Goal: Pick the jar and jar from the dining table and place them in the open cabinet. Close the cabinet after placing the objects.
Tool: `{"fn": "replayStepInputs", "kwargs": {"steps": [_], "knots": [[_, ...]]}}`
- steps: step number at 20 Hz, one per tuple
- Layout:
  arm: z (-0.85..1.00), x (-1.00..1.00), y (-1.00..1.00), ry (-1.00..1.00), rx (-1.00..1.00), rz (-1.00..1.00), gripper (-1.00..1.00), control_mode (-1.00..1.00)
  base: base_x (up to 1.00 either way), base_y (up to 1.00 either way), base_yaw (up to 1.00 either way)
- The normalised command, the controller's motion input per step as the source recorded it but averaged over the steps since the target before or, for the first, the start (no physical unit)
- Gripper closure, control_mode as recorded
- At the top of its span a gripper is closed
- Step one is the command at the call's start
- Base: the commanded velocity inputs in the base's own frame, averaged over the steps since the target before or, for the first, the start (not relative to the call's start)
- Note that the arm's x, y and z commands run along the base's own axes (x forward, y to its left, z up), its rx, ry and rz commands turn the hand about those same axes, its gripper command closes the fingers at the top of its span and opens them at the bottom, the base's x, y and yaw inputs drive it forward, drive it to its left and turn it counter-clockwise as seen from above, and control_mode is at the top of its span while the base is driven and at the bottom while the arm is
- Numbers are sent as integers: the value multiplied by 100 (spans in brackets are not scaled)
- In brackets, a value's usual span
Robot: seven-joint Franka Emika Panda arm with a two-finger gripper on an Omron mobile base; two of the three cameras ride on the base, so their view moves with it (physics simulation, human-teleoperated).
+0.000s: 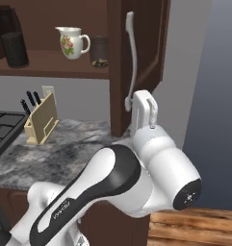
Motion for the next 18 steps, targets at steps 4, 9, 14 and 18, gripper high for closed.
{"fn": "replayStepInputs", "kwargs": {"steps": [4,9,14,18], "knots": [[12,0,41,0,-10,0,-100,-100,0,0,0],[10,4,46,0,-7,0,-100,-100,0,0,0],[9,7,50,-1,-9,0,-100,-100,0,0,0],[6,10,52,-1,-10,0,-100,-100,0,0,0]]}}
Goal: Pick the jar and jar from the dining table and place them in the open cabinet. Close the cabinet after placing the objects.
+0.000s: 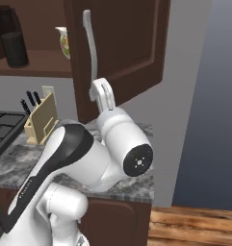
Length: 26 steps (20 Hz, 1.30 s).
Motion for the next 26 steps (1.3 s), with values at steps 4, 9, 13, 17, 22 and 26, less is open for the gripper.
{"fn": "replayStepInputs", "kwargs": {"steps": [4,9,13,17,22,26], "knots": [[4,14,48,0,-7,0,-100,-100,0,0,0],[0,23,47,0,-5,0,-100,-100,0,0,0],[0,35,46,6,-3,-1,-100,-100,0,0,0],[0,38,45,7,-2,-1,-100,-100,0,0,0],[0,45,40,7,-2,-1,-100,-100,0,0,0],[-4,48,37,3,-3,0,-100,-100,0,0,0]]}}
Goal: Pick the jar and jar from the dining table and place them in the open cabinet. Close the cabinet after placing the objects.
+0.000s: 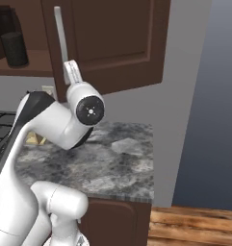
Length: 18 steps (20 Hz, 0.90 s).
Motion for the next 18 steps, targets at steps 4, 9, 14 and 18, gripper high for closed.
{"fn": "replayStepInputs", "kwargs": {"steps": [4,9,14,18], "knots": [[-7,46,35,0,-5,0,-100,-100,0,0,0],[-9,46,33,0,-5,-1,-100,-100,0,0,0],[-9,49,34,0,-3,-3,-100,-100,0,0,0],[-9,51,34,0,-2,-5,-100,-100,0,0,0]]}}
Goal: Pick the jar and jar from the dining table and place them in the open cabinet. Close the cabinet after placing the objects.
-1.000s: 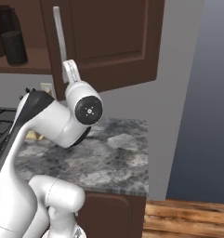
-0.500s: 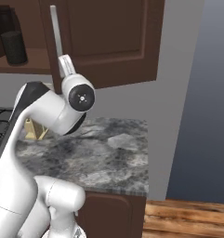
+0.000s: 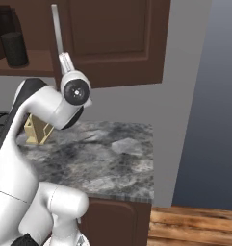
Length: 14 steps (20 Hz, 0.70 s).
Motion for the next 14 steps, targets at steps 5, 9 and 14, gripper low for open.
{"fn": "replayStepInputs", "kwargs": {"steps": [5,9,14], "knots": [[-10,51,35,0,-2,-6,-100,-100,0,0,0],[-15,40,35,0,0,-12,-100,-100,0,0,0],[-13,42,30,-2,0,-8,-100,-100,0,0,0]]}}
